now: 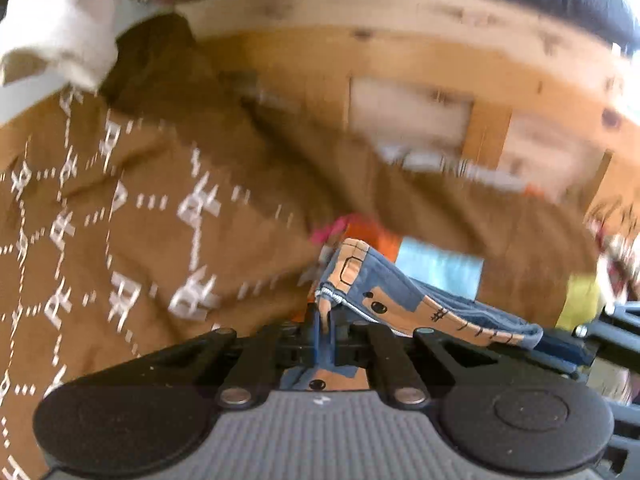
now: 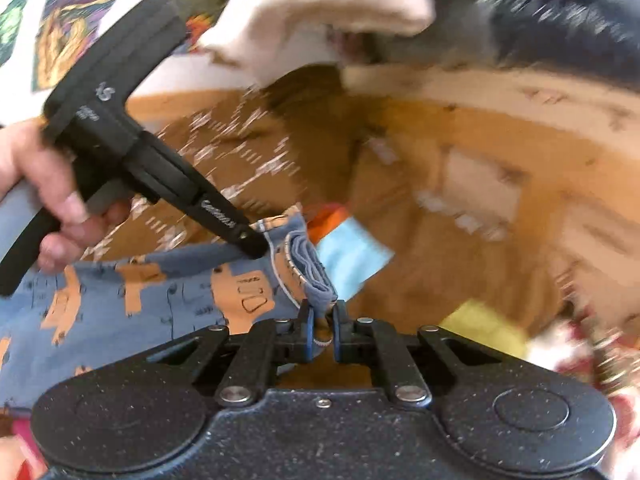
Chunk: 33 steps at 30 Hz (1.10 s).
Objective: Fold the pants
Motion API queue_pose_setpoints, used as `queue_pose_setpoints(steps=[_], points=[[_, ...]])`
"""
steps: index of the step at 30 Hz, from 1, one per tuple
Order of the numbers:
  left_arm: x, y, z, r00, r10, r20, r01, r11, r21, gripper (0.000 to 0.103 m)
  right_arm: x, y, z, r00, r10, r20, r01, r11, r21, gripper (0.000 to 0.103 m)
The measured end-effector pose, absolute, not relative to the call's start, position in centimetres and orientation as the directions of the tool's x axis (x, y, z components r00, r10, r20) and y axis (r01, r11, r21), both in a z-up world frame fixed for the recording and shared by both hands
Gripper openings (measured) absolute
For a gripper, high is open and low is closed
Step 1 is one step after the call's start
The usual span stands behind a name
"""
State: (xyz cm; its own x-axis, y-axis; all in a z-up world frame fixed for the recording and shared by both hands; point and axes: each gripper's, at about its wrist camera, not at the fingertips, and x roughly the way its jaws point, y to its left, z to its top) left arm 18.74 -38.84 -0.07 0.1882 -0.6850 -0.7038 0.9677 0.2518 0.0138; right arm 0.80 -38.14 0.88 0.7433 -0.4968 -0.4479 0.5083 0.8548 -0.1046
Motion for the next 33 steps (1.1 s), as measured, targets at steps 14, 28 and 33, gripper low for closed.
queue_pose_setpoints(steps=[14, 28, 33], points=[[19.1, -26.5, 1.0, 0.565, -0.64, -0.522, 0.767, 0.641, 0.044, 0.1, 0.9, -38.6, 1.1, 0.711, -0.594, -0.376, 0.58, 0.798, -0.163, 0.087], [18.5, -0.3, -5.7, 0.672, -0.174, -0.72, 0.371, 0.92, 0.124, 0.101, 11.4, -34.9, -0.8, 0.762, -0.027, -0.647, -0.061, 0.992, -0.113, 0.084], [16.5, 6.0, -5.1, 0.64, -0.202, -0.741, 0.422, 0.899, 0.12, 0.099, 12.1, -38.7, -1.3, 0.731, -0.162, -0.663, 0.092, 0.986, -0.14, 0.077]])
